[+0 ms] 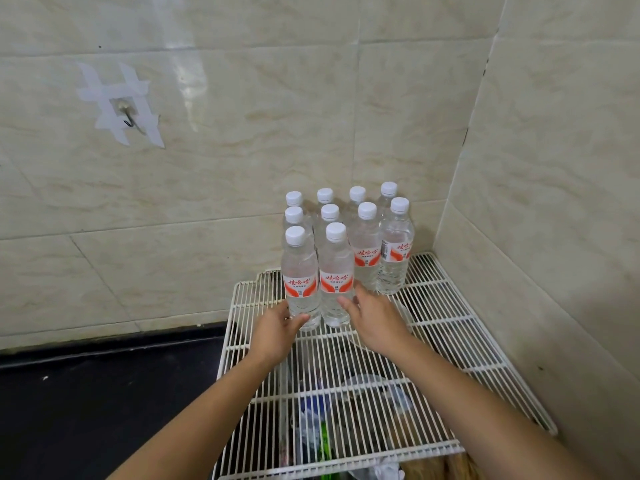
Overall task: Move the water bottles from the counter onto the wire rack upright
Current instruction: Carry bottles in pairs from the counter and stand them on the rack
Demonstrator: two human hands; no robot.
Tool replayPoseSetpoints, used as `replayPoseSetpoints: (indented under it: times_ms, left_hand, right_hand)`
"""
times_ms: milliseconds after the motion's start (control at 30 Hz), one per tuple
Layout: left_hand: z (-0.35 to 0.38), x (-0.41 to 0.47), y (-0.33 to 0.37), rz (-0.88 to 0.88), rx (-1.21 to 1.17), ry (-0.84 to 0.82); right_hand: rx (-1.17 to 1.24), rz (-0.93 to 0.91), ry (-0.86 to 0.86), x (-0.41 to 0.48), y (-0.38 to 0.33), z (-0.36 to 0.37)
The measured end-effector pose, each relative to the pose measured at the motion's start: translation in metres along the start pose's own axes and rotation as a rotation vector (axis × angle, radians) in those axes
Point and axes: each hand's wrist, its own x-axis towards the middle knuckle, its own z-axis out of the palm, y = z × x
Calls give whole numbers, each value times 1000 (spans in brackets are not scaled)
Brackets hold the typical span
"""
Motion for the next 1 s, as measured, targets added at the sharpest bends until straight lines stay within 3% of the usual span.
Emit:
replayPoseSetpoints:
  times_ms: [433, 533, 667, 800, 900, 1000]
  left_hand:
    - [5, -9, 8, -56, -70, 42]
    - [-1, -17, 13, 10, -4, 84]
    - [-28, -37, 20, 202, 273, 317]
    - [-63, -69, 17, 230, 522, 526]
    - [-83, -105, 4, 176, 635, 680]
    - [-99, -151, -18, 71, 726, 745]
  right_hand:
    - [197, 108, -140, -6, -2, 2]
    - [134, 142, -89, -16, -2, -3]
    - [-10, -68, 205, -25, -4, -20]
    - [-116, -266, 466, -26, -22, -28]
    - [-127, -488, 515, -26, -45, -10]
    - [-94, -654, 435, -33, -76, 27]
